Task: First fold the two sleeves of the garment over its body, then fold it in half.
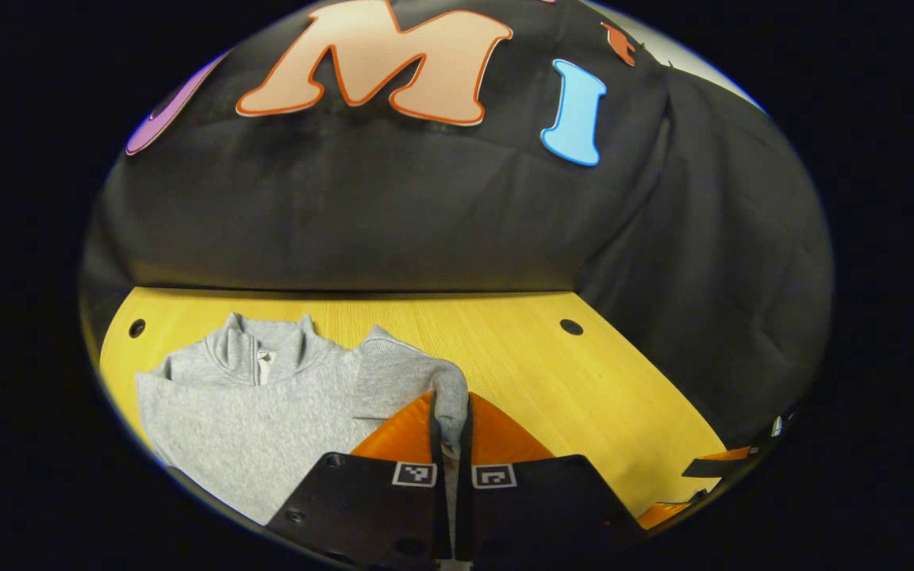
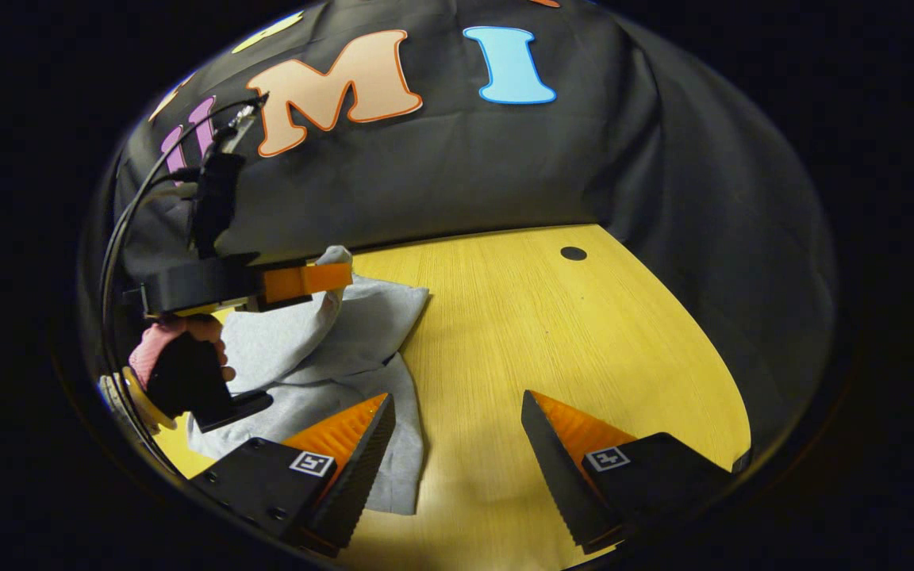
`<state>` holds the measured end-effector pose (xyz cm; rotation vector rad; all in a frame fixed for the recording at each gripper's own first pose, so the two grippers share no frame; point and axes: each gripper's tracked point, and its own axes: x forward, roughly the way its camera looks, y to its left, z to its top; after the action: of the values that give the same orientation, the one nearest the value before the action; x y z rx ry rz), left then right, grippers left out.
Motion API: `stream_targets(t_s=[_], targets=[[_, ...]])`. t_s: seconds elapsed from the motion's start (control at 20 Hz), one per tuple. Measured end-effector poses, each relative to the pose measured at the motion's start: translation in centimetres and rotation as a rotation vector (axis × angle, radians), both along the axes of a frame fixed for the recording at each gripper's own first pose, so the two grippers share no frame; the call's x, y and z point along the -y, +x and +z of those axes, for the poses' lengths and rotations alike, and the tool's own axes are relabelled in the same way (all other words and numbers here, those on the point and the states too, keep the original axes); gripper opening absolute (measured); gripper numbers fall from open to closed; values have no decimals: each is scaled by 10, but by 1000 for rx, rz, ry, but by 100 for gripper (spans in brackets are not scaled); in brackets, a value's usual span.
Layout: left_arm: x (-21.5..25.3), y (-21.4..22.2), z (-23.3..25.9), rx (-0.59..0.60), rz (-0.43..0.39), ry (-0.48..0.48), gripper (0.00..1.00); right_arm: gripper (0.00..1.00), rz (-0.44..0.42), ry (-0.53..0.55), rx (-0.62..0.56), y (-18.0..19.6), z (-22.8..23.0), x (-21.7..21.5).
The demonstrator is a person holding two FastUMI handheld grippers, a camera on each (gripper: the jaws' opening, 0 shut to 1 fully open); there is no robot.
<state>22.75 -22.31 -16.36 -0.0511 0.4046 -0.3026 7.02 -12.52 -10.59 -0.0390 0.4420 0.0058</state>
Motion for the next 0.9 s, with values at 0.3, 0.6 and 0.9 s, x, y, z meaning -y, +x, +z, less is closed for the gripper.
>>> stream_targets(t_s=[0.3, 0.6, 0.9], targets=[[13, 2, -6, -11, -70, -14, 52, 96, -3, -2, -15, -3, -7, -1], [-13, -14, 37, 74, -58, -10, 92, 96, 27, -3, -28, -7, -15, -25], [-125, -69, 53, 125, 65, 90, 91, 96, 78, -19, -71, -25, -40, -51]])
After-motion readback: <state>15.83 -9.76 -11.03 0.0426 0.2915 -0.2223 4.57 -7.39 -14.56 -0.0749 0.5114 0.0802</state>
